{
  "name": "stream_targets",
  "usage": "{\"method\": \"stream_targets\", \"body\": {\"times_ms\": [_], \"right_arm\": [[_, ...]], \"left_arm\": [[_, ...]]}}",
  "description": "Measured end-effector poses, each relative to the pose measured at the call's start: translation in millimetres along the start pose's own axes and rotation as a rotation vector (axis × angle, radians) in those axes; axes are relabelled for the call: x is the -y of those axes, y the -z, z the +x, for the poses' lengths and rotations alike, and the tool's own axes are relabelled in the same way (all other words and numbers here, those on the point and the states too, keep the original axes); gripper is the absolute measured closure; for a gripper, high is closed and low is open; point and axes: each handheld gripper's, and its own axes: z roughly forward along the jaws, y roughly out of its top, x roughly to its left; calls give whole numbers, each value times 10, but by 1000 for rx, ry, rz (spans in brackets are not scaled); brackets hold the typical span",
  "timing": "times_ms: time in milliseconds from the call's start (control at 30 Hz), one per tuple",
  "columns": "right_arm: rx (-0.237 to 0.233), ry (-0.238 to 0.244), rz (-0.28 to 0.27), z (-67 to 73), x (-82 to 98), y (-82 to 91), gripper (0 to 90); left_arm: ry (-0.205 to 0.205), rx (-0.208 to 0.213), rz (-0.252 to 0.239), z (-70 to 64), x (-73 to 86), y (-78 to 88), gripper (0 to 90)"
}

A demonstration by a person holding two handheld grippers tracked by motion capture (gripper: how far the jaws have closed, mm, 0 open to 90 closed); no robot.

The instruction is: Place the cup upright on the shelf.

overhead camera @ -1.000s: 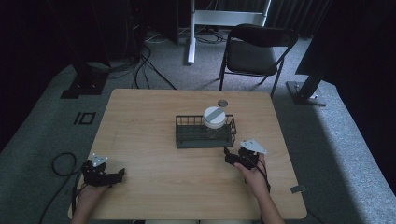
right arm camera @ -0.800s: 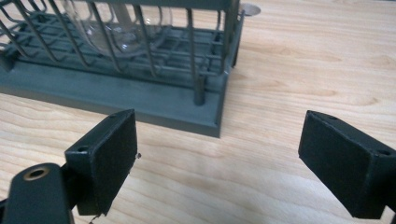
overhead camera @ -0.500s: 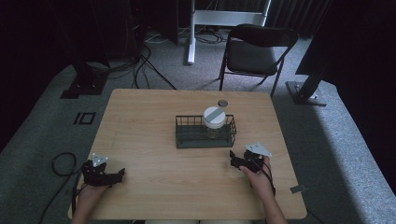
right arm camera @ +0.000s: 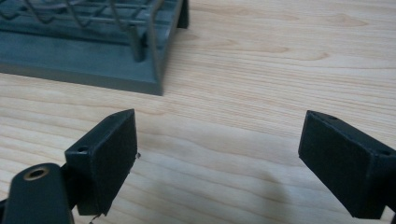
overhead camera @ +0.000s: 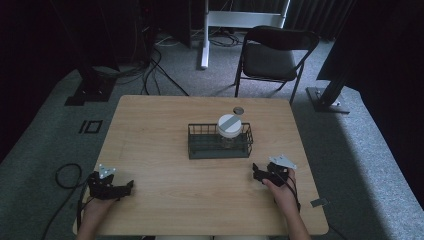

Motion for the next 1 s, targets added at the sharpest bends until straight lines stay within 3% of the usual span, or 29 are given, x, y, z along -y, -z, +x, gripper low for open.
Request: {"method": "stream_targets", "body": {"times_ms": [600,1000], "right_arm": [[45,-36,100,-244,28,-1,115],[4,3,163,-305,48,-8,115]], "left_arm": [[0,0,0,0,0,0,1],[0,0,0,0,0,0,2]]}}
